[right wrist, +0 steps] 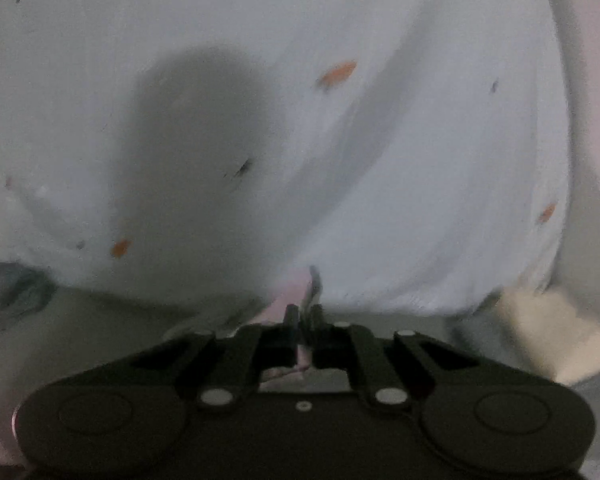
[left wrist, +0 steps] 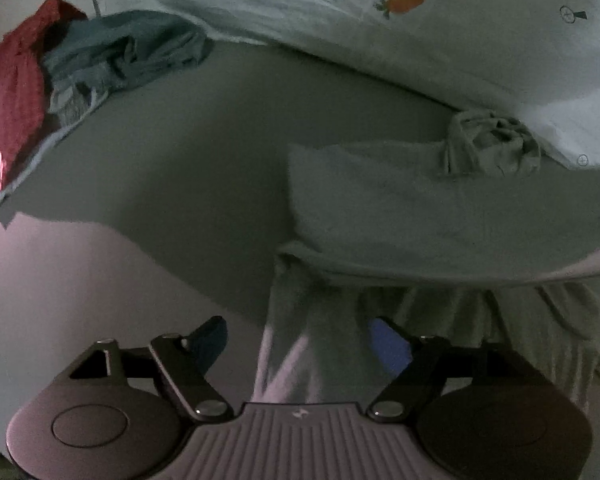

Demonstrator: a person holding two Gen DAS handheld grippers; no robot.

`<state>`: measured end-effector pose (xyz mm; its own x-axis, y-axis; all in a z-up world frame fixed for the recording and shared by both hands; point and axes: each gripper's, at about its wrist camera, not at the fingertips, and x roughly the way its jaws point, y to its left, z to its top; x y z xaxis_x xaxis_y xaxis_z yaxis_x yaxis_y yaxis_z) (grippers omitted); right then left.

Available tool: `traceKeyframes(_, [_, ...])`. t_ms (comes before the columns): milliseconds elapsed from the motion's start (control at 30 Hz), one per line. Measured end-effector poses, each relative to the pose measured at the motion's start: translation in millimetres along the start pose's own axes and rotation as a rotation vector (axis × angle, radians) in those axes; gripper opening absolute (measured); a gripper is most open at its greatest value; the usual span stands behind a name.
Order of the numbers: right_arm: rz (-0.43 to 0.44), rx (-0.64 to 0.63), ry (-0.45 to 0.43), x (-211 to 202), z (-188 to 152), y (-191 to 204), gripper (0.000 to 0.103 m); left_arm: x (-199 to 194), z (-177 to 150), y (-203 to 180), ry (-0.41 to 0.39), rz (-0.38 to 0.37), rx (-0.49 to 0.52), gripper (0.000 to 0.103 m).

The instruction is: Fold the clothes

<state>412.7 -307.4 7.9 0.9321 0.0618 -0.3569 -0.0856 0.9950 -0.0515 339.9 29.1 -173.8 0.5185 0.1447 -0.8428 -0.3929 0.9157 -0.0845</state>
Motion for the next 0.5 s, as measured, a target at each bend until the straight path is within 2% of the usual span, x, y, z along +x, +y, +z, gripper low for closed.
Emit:
traceKeyframes(67, [-0.071,-0.052,0.039,11.0,-13.4,-6.0,0.006,7.7,-2.3,0.2,0.018,0.002,0.005,0.083])
traceKeyframes(200, [-0.124,-0.048,0.271,52.6,-74.7,-30.2,0.005,23.3,-9.9,1.7,0.056,0.035,0.049,0.083])
traceKeyframes(267, [-0.159,-0.033,0.348,62.6,-98.0,-40.6,0.005,26.1,-9.5,1.8,0.042,0.068,0.087,0.083])
traceKeyframes(333, [-0.171,0.004,0.366,61.4,-105.0,-49.6,0.005,27.3,-5.8,-0.3,0.009,0.092,0.132,0.083])
traceKeyframes(433, [-0.177,0.030,0.329,56.2,-95.5,-53.5,0.005,32.9,1.8,-2.2,-0.044,0.139,0.192,0.083])
traceKeyframes(500, [-0.207,0.021,0.343,61.5,-96.7,-55.2,0.005,45.7,8.3,3.2,-0.037,0.219,0.212,0.083])
